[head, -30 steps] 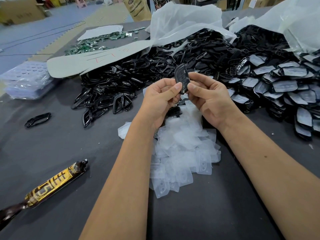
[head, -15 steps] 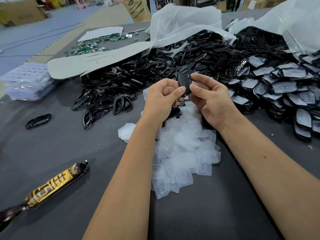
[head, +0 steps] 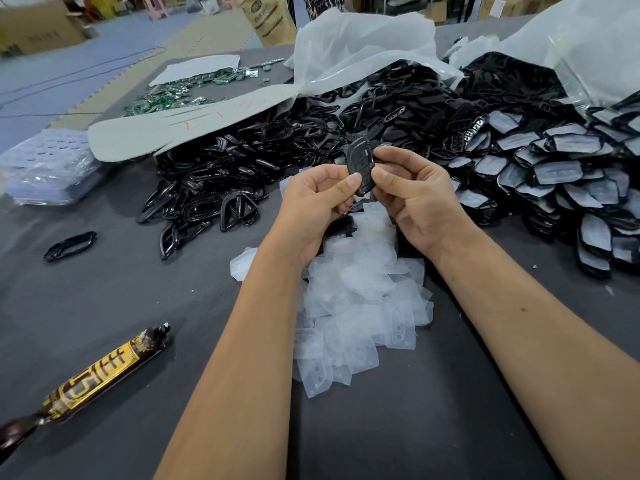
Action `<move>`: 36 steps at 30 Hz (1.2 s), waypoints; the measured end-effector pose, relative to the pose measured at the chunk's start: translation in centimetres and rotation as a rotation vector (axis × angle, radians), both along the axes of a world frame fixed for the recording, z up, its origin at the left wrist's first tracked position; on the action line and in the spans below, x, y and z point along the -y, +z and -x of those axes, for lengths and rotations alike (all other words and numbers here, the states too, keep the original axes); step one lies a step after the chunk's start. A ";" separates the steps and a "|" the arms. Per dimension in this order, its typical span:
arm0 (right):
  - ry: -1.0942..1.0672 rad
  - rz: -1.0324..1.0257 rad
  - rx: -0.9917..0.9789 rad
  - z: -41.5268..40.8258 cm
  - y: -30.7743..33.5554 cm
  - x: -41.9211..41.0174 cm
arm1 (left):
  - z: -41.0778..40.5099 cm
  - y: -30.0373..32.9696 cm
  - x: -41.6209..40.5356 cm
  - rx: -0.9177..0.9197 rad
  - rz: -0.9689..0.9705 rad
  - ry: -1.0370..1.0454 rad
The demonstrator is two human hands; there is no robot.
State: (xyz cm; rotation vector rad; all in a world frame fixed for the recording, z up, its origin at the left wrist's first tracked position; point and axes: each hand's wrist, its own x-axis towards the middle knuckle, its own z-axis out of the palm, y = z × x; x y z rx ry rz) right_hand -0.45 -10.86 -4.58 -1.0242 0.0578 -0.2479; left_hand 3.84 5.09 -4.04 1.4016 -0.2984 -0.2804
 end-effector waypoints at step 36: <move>-0.749 1.673 -0.287 7.1 5.7 17.2 | 4.2 3.0 21.0 0.757 -0.661 0.023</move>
